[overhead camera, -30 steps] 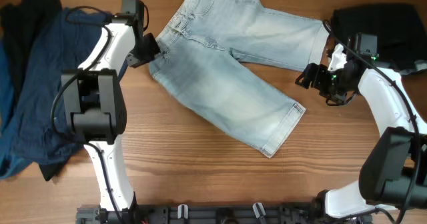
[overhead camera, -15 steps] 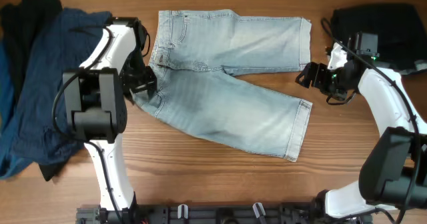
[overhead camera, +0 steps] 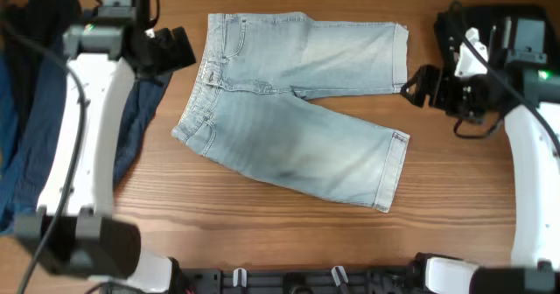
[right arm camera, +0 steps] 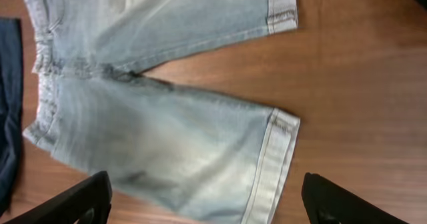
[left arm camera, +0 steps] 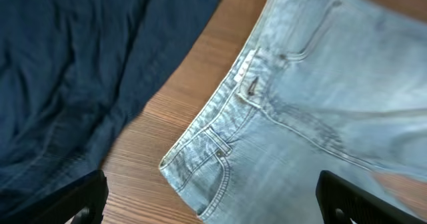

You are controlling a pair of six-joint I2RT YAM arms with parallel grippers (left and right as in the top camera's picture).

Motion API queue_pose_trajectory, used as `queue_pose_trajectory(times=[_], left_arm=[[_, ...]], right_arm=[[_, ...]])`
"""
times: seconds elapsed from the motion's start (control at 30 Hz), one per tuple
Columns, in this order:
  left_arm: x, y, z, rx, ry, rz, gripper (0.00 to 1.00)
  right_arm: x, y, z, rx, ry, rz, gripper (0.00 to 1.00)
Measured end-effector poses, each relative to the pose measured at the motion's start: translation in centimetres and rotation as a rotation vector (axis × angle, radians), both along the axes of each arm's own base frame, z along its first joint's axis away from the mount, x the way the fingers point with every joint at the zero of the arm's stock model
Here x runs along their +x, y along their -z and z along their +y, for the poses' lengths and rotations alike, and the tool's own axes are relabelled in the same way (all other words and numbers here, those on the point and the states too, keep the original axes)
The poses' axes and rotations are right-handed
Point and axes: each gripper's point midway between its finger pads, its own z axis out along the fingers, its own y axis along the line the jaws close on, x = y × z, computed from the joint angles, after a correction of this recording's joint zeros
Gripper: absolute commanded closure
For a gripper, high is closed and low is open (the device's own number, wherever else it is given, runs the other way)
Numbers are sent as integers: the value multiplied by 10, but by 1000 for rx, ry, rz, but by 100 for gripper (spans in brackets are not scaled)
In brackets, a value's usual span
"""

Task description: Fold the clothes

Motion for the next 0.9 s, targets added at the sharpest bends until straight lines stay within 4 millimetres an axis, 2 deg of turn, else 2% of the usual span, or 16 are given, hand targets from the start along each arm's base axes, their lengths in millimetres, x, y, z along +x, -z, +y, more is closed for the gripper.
queue_pose_trajectory(times=[0.03, 0.07, 0.1, 0.13, 0.27, 0.33, 0.37, 0.43, 0.47, 0.57, 0.6, 0.63, 0.7, 0.73, 0.8, 0.9], left_arm=[[-7, -9, 0, 3, 8, -12, 0], [-16, -13, 1, 9, 20, -1, 0], [-24, -13, 1, 14, 30, 21, 0], [-32, -10, 2, 20, 39, 56, 1], [-49, -3, 1, 35, 77, 131, 1], [-58, -1, -8, 42, 114, 171, 0], [-60, 2, -17, 46, 144, 179, 0], [-61, 11, -25, 49, 170, 186, 0], [-59, 26, -26, 49, 175, 185, 0], [-69, 81, -20, 51, 158, 263, 0], [-68, 93, -17, 50, 150, 265, 0], [-64, 108, -13, 48, 137, 245, 0], [-58, 135, -9, 48, 131, 206, 0], [-63, 152, -9, 50, 151, 216, 0], [-63, 168, -10, 55, 185, 191, 0], [-64, 184, -11, 63, 215, 168, 0]], right_arm=[[-10, -5, 1, 2, 5, 4, 11], [-27, -13, 3, -6, 21, 19, 11], [-35, -16, 4, -15, 29, 27, 11], [-51, -20, 8, -40, 45, 44, 11], [-92, -29, 29, -99, 98, 85, 11], [-110, -25, 39, -99, 112, 101, 11], [-124, -5, 42, -109, 134, 165, 11], [-136, 31, 51, -123, 132, 256, 11], [-146, 58, 54, -139, 137, 332, 11], [-170, 111, 57, -171, 163, 470, 10], [-174, 117, 57, -176, 166, 489, 10], [-176, 134, 58, -166, 184, 498, 10], [-174, 156, 59, -153, 203, 489, 10], [-178, 172, 58, -150, 234, 505, 10], [-180, 184, 58, -145, 271, 514, 11], [-159, 190, 65, -98, 309, 448, 15]])
